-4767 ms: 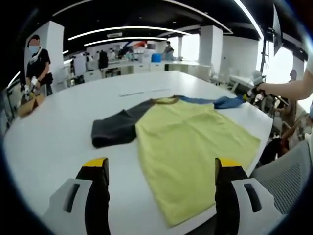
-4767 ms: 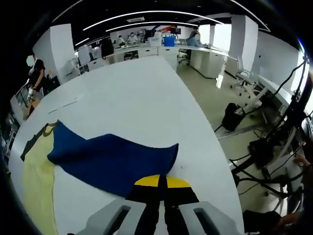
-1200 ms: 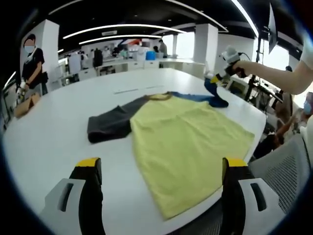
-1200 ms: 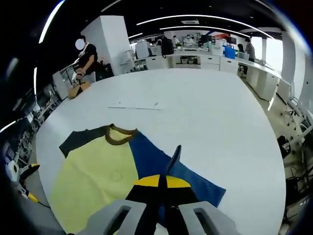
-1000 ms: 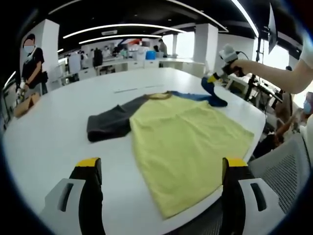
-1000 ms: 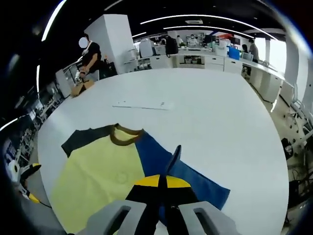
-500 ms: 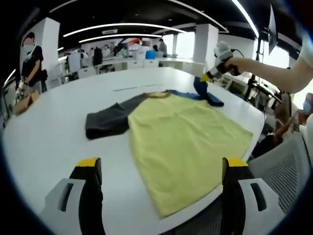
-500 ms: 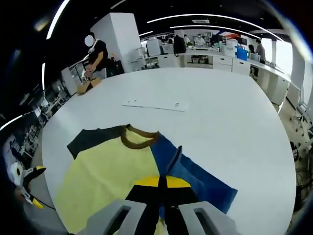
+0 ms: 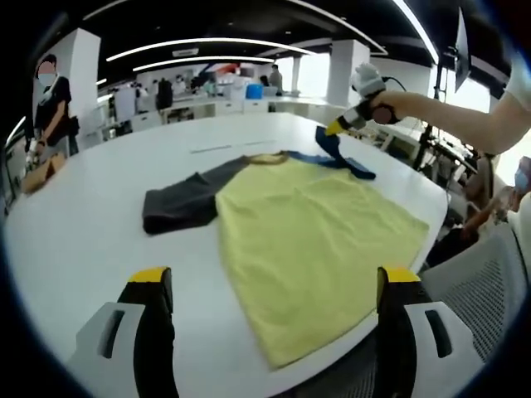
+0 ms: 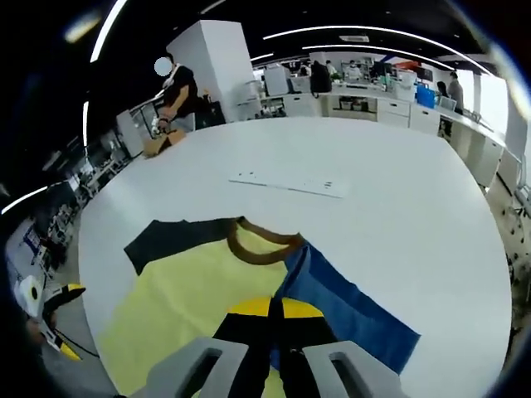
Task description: Fold the garment on the visible template until the final outline fits inside the template.
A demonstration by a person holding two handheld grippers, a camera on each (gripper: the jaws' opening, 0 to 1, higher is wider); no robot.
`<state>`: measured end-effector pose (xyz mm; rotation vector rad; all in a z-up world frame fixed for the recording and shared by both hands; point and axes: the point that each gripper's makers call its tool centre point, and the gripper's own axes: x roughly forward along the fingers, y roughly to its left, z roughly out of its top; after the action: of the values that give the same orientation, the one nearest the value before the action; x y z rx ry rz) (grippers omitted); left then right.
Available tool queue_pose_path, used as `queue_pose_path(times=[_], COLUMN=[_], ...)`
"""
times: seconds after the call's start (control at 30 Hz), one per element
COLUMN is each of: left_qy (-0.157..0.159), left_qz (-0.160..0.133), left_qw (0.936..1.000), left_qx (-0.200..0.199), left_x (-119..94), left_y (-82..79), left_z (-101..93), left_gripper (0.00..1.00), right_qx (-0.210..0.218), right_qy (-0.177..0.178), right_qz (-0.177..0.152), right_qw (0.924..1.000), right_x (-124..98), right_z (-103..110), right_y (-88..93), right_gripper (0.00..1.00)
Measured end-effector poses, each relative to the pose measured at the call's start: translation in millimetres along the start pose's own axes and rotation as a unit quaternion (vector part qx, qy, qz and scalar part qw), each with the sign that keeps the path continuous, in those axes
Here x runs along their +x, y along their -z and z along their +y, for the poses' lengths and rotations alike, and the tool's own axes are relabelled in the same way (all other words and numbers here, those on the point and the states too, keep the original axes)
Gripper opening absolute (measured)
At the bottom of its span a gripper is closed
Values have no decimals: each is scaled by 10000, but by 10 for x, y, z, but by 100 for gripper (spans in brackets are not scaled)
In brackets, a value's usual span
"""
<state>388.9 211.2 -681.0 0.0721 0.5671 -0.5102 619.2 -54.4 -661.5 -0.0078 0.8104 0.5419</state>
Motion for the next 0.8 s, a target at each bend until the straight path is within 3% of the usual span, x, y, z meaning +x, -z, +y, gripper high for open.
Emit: queue_pose_path(times=[0.8], left_qy=[73], left_qz=[-102], left_qw=[9999], left_qx=[84], left_x=[55], left_y=[-87], left_z=[26], left_gripper=[98], right_qx=[-346], right_qy=[-393], right_qz=[173], right_qw=[9985], right_x=[381], right_z=[579], right_y=[-136], right_gripper=[0])
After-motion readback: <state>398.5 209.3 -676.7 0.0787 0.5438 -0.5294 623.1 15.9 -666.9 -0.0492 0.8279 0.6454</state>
